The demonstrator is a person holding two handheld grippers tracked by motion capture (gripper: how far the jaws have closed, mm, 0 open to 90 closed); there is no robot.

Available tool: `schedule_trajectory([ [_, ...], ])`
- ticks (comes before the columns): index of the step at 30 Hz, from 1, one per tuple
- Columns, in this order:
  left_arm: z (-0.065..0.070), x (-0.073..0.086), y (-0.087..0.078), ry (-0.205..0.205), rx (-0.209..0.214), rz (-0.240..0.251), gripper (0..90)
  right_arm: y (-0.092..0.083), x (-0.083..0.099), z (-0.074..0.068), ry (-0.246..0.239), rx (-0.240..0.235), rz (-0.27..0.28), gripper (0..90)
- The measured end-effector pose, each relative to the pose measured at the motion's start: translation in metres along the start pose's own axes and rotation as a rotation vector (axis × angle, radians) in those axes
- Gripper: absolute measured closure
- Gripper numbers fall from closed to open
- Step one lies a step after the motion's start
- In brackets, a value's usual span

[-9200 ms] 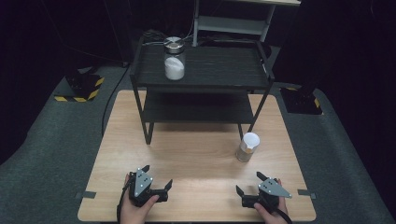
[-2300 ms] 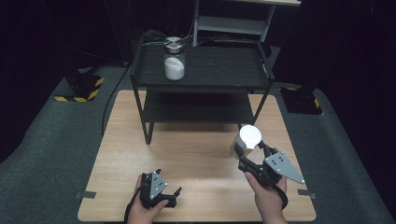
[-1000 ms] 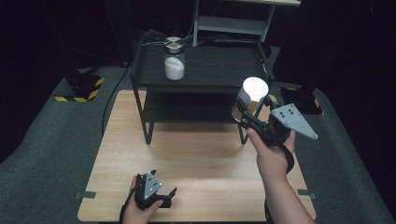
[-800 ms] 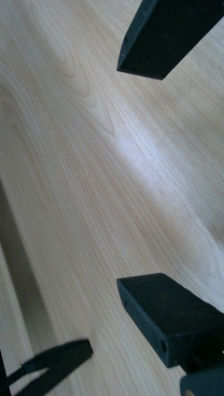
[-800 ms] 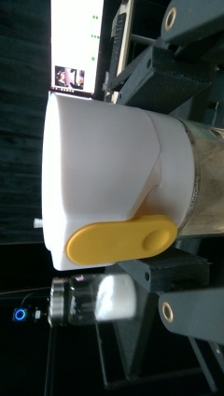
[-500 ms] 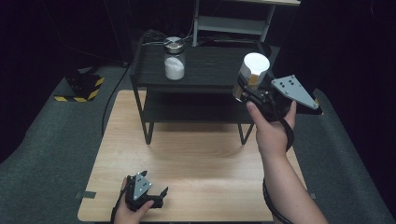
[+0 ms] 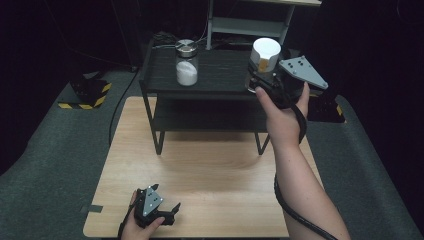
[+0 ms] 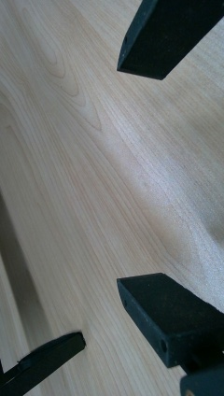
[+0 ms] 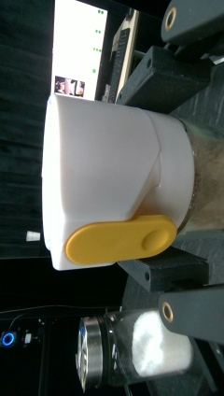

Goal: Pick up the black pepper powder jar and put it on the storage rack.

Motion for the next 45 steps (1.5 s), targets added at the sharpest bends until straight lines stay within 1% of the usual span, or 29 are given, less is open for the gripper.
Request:
schedule_trajectory([
  [4,0.0,0.0,0.0,0.001,0.002,0.0,0.7,0.011,-0.001,-0.002,-0.002,0.002,-0.008,31.0],
  [6,0.0,0.0,-0.001,-0.005,0.005,0.001,0.7,0.014,-0.001,-0.003,-0.003,0.003,-0.011,31.0],
  [7,-0.001,0.001,-0.001,-0.008,0.007,0.004,0.7,0.019,-0.001,-0.004,-0.008,0.006,-0.015,31.0],
  [8,-0.001,0.001,-0.001,-0.008,0.007,0.004,0.7,0.019,-0.001,-0.004,-0.008,0.006,-0.015,31.0],
  [9,-0.001,0.001,-0.001,-0.012,0.008,0.006,0.7,0.024,0.0,-0.004,-0.002,0.006,-0.018,31.0],
  [11,-0.002,0.001,-0.002,-0.014,0.01,0.008,0.7,0.028,0.001,-0.003,0.017,0.011,-0.029,31.0],
  [14,-0.002,0.001,-0.002,-0.014,0.01,0.007,0.7,0.032,0.004,-0.003,0.01,0.016,-0.03,31.0],
  [15,-0.002,0.001,-0.002,-0.013,0.013,0.007,0.7,0.036,0.006,-0.002,0.011,0.021,-0.034,31.0],
  [17,-0.002,0.001,-0.003,-0.011,0.013,0.004,0.7,0.037,0.007,-0.002,0.007,0.022,-0.036,31.0],
  [18,-0.002,0.001,-0.003,-0.011,0.016,0.005,0.7,0.041,0.011,-0.002,0.0,0.028,-0.044,30.9],
  [19,-0.002,0.001,-0.003,-0.011,0.016,0.004,0.7,0.042,0.012,-0.001,0.007,0.029,-0.048,30.9],
  [21,-0.002,0.001,-0.003,-0.014,0.016,0.005,0.7,0.044,0.015,0.001,0.02,0.029,-0.048,30.9],
  [24,-0.002,0.001,-0.003,-0.016,0.016,0.004,0.7,0.046,0.016,0.001,0.013,0.038,-0.047,30.9],
  [27,-0.002,0.001,-0.003,-0.019,0.017,0.005,0.7,0.047,0.02,0.005,0.031,0.036,-0.044,30.9],
  [36,-0.001,0.001,-0.004,-0.017,0.02,0.002,0.7,0.052,0.024,0.006,0.048,0.047,-0.034,30.5],
  [41,-0.002,0.001,-0.003,-0.019,0.018,0.001,0.7,0.054,0.027,0.005,0.03,0.051,-0.039,30.2],
  [45,-0.001,0.001,-0.003,-0.019,0.018,0.0,0.7,0.053,0.029,0.005,0.026,0.048,-0.029,30.3],
])
Point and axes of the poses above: each handheld gripper's, and its own axes: y roughly forward along the jaws, x roughly out of its underside, z roughly to its right, the point moved 7 cm from there along y, roughly forward along the jaws, and after that the axes turned 11 degrees about z, right-handed, at the moved point
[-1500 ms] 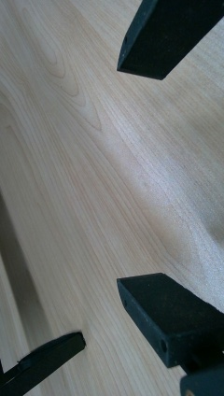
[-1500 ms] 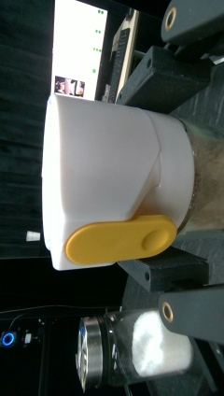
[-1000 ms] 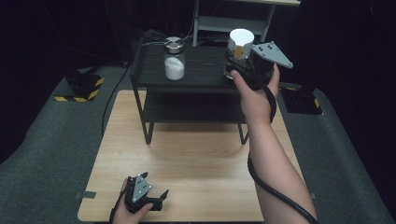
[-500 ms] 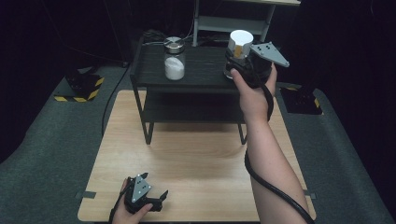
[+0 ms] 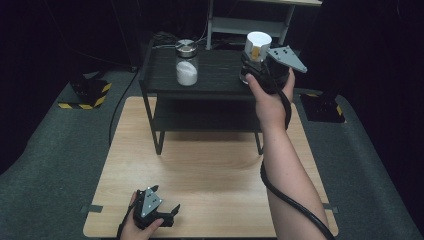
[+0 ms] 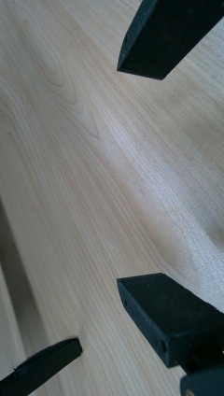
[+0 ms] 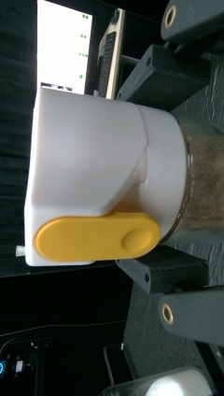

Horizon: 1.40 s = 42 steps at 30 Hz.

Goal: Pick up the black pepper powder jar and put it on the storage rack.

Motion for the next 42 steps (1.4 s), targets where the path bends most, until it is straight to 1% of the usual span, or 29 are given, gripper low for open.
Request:
schedule_trajectory([
  [4,0.0,0.0,0.0,-0.003,0.0,-0.001,0.7,0.0,-0.002,0.001,-0.001,-0.007,-0.008,30.2],
  [11,0.0,0.0,0.0,0.0,0.003,-0.002,0.7,0.002,-0.006,0.001,-0.003,-0.006,-0.023,29.9],
  [13,0.0,0.0,0.0,0.0,0.003,-0.001,0.7,0.001,-0.006,0.001,0.0,-0.007,-0.022,28.2],
  [14,0.0,0.0,0.0,-0.004,0.004,0.0,0.7,0.002,-0.005,0.002,0.009,-0.018,-0.022,20.7],
  [15,0.0,0.0,0.0,-0.004,0.004,0.0,0.7,0.002,-0.005,0.002,0.016,-0.023,-0.025,17.3],
  [17,0.0,0.0,0.0,-0.007,0.003,-0.002,0.7,0.001,-0.004,0.003,0.023,-0.031,-0.019,12.7],
  [18,0.0,0.0,0.0,-0.007,0.003,-0.002,0.7,0.001,-0.004,0.003,0.023,-0.031,-0.019,12.7],
  [19,0.0,0.0,0.0,-0.006,0.003,-0.003,0.7,0.0,-0.004,0.003,0.025,-0.035,-0.013,10.2],
  [20,0.0,0.0,0.0,-0.004,0.003,-0.004,0.7,-0.001,-0.003,0.004,0.029,-0.047,-0.005,5.5],
  [21,0.0,0.0,0.0,-0.002,0.003,-0.005,0.7,-0.001,-0.003,0.003,0.021,-0.042,-0.002,2.3],
  [23,0.0,-0.001,0.001,-0.002,0.003,-0.004,0.7,-0.003,-0.003,0.005,0.025,-0.055,-0.007,0.6],
  [26,0.001,-0.001,0.001,-0.005,0.001,-0.004,0.7,-0.006,-0.002,0.005,0.027,-0.043,0.0,0.7],
  [31,0.001,-0.001,0.002,-0.002,0.003,-0.005,0.7,-0.015,0.0,0.01,0.044,-0.051,0.017,0.6],
  [33,0.001,-0.001,0.003,0.001,0.005,-0.006,0.7,-0.022,0.004,0.013,0.056,-0.064,0.029,0.6],
  [34,0.001,-0.001,0.003,0.001,0.005,-0.006,0.7,-0.022,0.004,0.013,0.056,-0.064,0.029,0.6],
  [36,0.002,-0.002,0.003,0.004,0.004,-0.006,0.7,-0.03,0.008,0.015,0.056,-0.08,0.029,0.6],
  [37,0.002,-0.002,0.003,0.004,0.004,-0.006,0.7,-0.03,0.008,0.015,0.056,-0.08,0.029,0.6],
  [39,0.001,-0.002,0.004,0.002,0.01,-0.006,0.7,-0.039,0.014,0.015,0.056,-0.1,0.034,0.3],
  [41,-0.001,-0.001,0.003,-0.004,0.01,-0.001,0.7,-0.045,0.018,0.015,0.054,-0.113,0.037,0.3],
  [42,-0.003,-0.001,0.003,-0.015,0.006,0.004,0.7,-0.048,0.02,0.016,0.054,-0.118,0.04,0.3],
])
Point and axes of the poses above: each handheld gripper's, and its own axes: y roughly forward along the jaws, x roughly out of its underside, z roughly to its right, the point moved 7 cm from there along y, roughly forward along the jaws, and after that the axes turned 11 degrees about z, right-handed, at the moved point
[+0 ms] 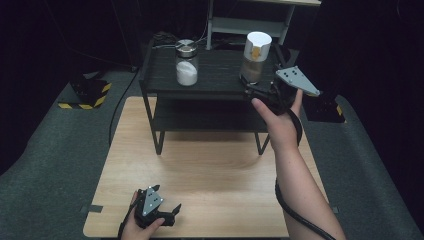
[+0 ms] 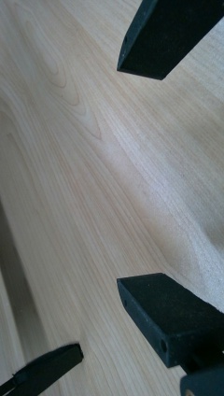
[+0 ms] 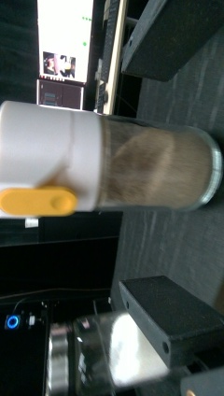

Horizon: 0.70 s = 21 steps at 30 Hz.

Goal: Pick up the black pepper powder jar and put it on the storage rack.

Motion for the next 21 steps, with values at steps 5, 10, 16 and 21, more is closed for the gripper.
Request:
schedule_trajectory([
  [5,-0.002,0.001,0.0,-0.014,-0.003,0.005,0.7,-0.012,0.006,0.0,0.008,-0.013,0.01,0.3],
  [10,-0.002,0.0,0.0,-0.001,0.004,0.004,0.7,-0.03,0.014,0.002,0.021,-0.04,0.026,0.3],
  [16,-0.001,0.0,0.0,0.002,0.007,0.005,0.7,-0.048,0.023,-0.001,0.003,-0.064,0.029,0.3],
  [21,-0.002,0.0,0.0,0.001,0.009,0.004,0.7,-0.063,0.033,-0.003,-0.002,-0.084,0.028,0.3],
])
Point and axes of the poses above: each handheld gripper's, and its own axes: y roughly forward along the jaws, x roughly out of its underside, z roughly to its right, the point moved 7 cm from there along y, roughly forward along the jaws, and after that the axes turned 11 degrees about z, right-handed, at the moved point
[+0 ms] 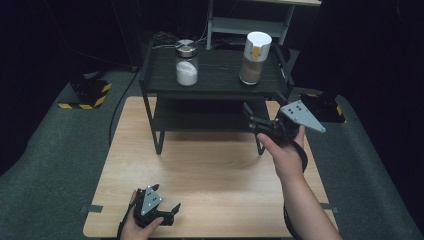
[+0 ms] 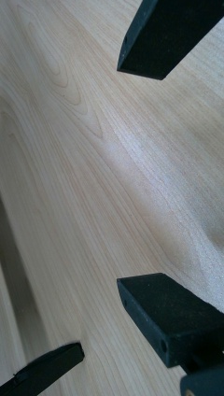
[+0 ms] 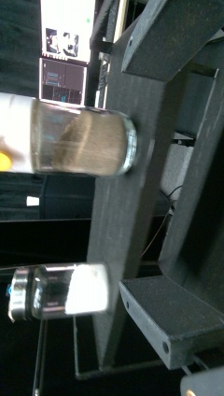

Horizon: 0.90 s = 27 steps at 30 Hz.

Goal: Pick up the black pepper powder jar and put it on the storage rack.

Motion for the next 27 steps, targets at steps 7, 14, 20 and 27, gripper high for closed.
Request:
schedule_trajectory([
  [7,0.0,0.0,0.0,-0.003,0.002,0.0,0.7,-0.019,0.013,-0.003,0.0,-0.028,-0.006,0.3],
  [14,0.0,0.0,0.0,-0.003,0.004,0.005,0.7,-0.039,0.026,-0.003,0.004,-0.049,-0.014,0.3],
  [20,0.0,0.0,0.0,-0.002,0.006,0.008,0.7,-0.053,0.036,-0.002,0.006,-0.057,-0.024,0.3],
  [27,0.0,0.0,0.0,0.003,0.006,0.008,0.7,-0.074,0.057,0.0,0.012,-0.074,-0.05,0.3],
])
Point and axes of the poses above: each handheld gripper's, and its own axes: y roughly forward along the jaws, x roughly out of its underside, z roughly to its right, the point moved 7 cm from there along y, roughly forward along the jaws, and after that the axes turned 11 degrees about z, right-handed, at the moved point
